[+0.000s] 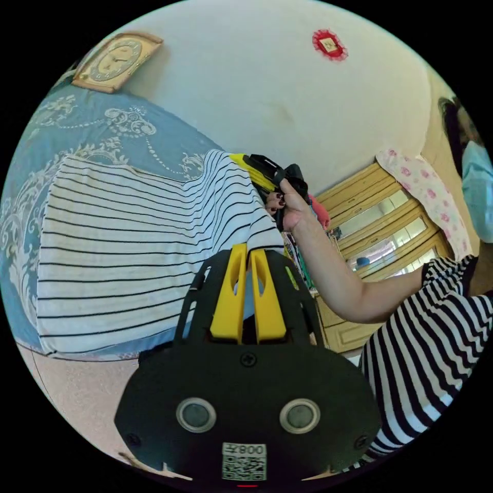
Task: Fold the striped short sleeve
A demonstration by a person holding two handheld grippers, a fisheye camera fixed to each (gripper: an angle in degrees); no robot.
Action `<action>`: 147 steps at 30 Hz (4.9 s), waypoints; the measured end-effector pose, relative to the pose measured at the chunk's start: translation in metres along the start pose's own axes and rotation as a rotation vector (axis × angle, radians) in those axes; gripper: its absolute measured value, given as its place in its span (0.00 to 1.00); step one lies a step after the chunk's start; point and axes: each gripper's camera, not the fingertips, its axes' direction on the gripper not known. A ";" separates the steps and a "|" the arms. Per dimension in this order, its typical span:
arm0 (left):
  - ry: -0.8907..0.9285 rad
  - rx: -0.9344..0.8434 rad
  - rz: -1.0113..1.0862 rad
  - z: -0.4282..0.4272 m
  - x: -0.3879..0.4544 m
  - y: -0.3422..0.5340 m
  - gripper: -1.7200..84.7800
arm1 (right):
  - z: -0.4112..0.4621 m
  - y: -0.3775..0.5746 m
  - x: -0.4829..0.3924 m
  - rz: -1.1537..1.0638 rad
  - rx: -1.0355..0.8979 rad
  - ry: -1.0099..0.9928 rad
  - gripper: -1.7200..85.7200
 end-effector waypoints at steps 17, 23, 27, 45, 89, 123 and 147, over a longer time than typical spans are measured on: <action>0.175 0.345 -0.587 -0.180 -0.197 0.089 0.03 | 0.336 -0.044 -0.094 -0.189 -0.413 0.232 0.04; 0.209 0.379 -0.687 -0.206 -0.234 0.106 0.04 | 0.424 -0.043 -0.107 -0.270 -0.561 0.375 0.04; 0.231 0.421 -0.723 -0.225 -0.247 0.117 0.03 | 0.454 -0.044 -0.137 -0.402 -0.617 0.398 0.04; 0.179 0.422 -0.550 -0.289 -0.218 0.099 0.02 | 0.454 -0.023 -0.089 -0.283 -0.594 0.326 0.02; -0.489 0.005 -0.092 -0.153 -0.095 -0.104 0.02 | 0.344 -0.018 -0.036 -0.217 -0.486 0.274 0.03; -0.340 -0.155 -0.079 -0.047 0.047 0.026 0.04 | 0.162 0.253 -0.096 -0.113 -0.346 0.386 0.05; -0.824 -0.318 0.497 0.037 0.172 0.067 0.04 | 0.066 0.219 -0.093 0.089 -0.288 0.018 0.12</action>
